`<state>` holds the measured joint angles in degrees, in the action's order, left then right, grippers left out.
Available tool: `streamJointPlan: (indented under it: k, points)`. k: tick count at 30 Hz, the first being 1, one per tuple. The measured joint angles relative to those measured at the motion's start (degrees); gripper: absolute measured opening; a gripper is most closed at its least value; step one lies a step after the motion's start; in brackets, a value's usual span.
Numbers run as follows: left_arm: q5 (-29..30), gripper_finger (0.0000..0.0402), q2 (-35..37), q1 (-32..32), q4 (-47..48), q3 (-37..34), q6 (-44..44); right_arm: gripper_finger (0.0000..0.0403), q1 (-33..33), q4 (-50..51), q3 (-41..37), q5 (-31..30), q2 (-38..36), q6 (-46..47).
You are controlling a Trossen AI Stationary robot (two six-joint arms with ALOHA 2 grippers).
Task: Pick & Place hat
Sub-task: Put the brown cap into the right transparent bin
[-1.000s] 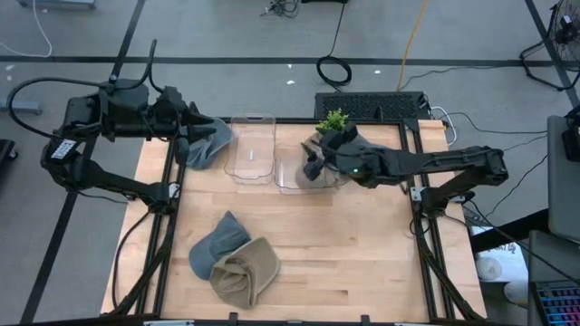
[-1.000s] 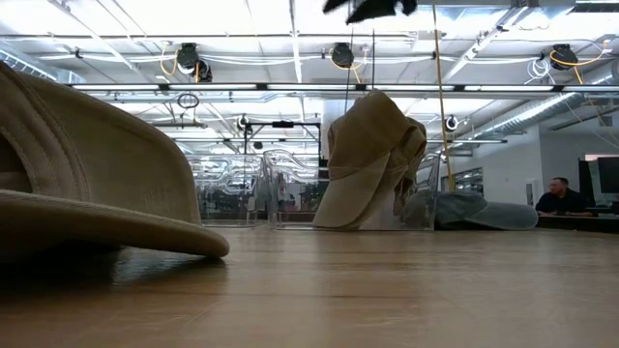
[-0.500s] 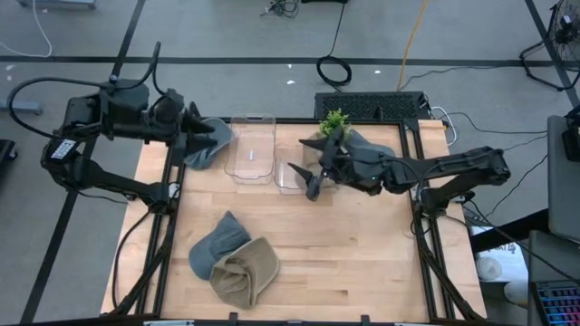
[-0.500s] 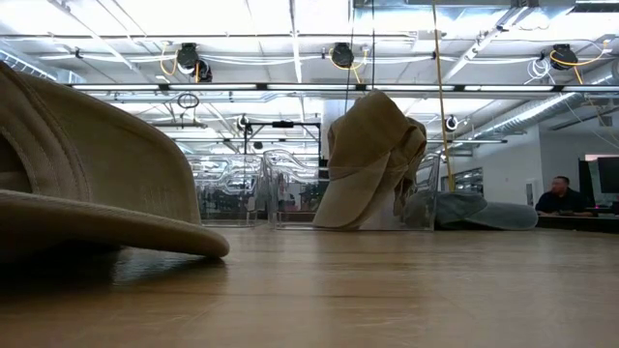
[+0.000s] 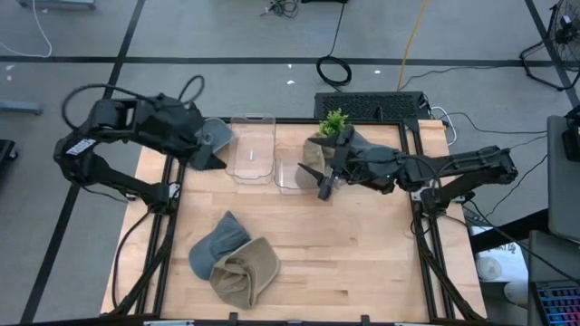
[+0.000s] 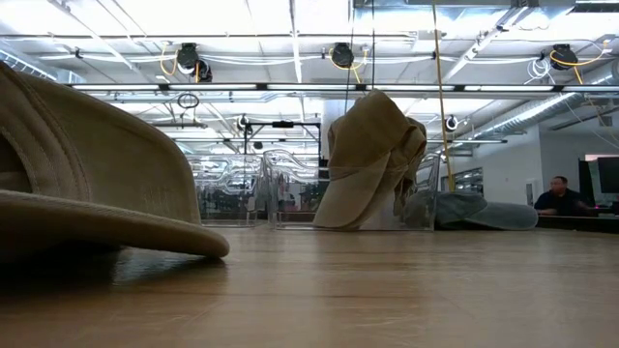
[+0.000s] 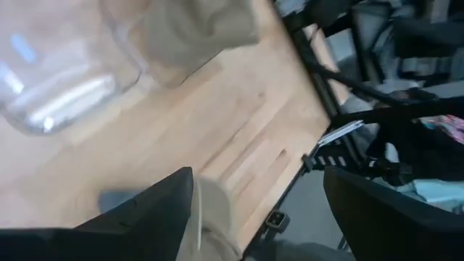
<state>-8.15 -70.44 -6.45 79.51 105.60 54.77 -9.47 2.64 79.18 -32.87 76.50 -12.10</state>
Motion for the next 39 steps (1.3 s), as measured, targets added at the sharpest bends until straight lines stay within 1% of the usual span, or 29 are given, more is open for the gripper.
streamJointPlan:
  k: [4, 8, 12, 16, 18, 22, 25, 27, 31, 33, 37, 39]
  points:
    - [0.02, 0.0319, -2.68, 1.25, 3.71, 0.0, 2.7, 0.0295, 0.0, 3.35, 0.0, -0.16, -1.71, -0.02]
    - [0.01, 0.0319, -6.13, 2.73, 6.75, 0.0, 2.75, 0.0295, -0.02, 7.18, 0.0, 0.01, -3.13, 4.85]
    - [-0.56, 0.0319, -9.2, 4.67, 8.21, 0.0, 0.66, 0.0295, -0.02, 9.8, 0.0, 0.03, -4.23, 8.32]
    - [-1.09, 0.0319, -11.81, 6.78, 9.49, 0.0, -1.64, 0.0295, -0.02, 9.58, 0.0, 0.1, -4.61, 8.4]
    - [-0.11, 0.0319, -12.87, 7.85, 10.3, -0.14, -2.42, 0.0295, -0.02, 9.61, 0.0, 0.1, -4.8, 8.35]
    - [3.47, 0.0319, -13.59, 10.59, 10.37, -4.01, -2.33, 0.0295, -0.02, 9.63, 0.0, 0.12, -4.84, 8.41]
    - [3.88, 0.0319, -13.57, 10.46, 10.29, -8.51, -0.02, 0.0295, -0.02, 9.65, 0.0, 0.12, -4.84, 8.42]
    - [4.37, 0.0319, -13.59, 10.27, 8.76, -11.29, 1.51, 0.0295, -0.02, 9.65, 0.0, 0.12, -4.84, 8.42]
    - [3.54, 0.0319, -13.39, 11.13, 1.1, -16.63, 3.61, 0.0295, -0.02, 10.12, 0.0, 0.14, -4.84, 6.17]
    - [2.74, 0.0319, -13.18, 11.22, -1.85, -19.29, 4.47, 0.0295, -0.02, 11.08, 0.0, 0.14, -4.84, 4.99]
    - [-0.69, 0.0319, -13.24, 11.45, -7.77, -24.98, 6.24, 0.0295, -0.02, 14.24, 0.0, 0.21, -4.84, 5.51]
    - [-1.27, 0.0319, -13.19, 12.06, -10.75, -27.16, 6.84, 0.0295, -0.02, 15.97, 0.0, 0.84, -4.84, 5.6]
